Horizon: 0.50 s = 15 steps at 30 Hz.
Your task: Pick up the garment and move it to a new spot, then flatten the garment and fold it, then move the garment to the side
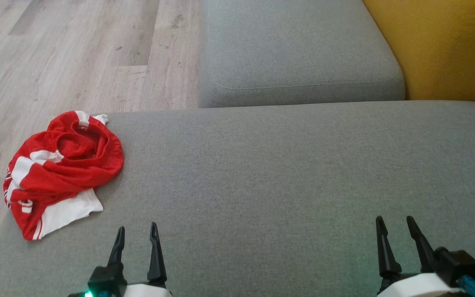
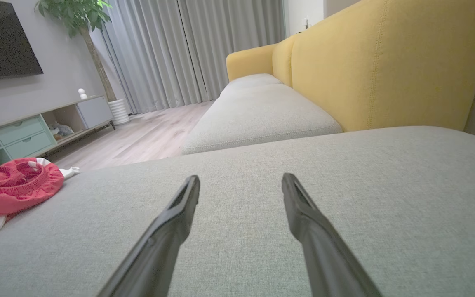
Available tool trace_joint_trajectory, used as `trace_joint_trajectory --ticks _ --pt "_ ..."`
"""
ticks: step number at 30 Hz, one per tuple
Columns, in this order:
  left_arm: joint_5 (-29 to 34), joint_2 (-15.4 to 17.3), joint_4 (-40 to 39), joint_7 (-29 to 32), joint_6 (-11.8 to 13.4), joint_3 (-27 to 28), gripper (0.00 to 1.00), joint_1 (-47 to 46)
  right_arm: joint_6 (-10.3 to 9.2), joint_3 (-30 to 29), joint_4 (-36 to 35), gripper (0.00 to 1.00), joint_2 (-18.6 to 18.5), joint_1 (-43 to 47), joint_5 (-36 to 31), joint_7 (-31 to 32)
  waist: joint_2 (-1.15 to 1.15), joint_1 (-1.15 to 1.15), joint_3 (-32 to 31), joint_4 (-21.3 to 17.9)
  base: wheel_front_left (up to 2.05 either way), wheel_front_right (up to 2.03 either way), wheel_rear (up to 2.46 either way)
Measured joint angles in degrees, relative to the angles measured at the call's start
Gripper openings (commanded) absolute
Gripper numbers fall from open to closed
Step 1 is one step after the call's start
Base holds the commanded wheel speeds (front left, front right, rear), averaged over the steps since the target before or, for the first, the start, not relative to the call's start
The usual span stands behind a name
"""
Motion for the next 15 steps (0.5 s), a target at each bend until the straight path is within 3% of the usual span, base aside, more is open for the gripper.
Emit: trace_joint_trajectory --ticks 6,15 --pt "3.97 0.08 0.2 -1.02 1.43 -0.76 1.0 0.09 0.01 -0.2 -0.08 1.0 0.0 0.77 -3.18 -1.01 0.0 0.0 -0.13 0.15 0.0 0.0 0.0" --pt "9.34 0.2 1.2 -2.04 1.4 -2.76 1.0 0.2 0.01 -0.53 -0.82 1.0 0.0 0.92 -8.16 -2.15 0.0 0.0 -0.12 0.66 0.0 0.0 0.0"
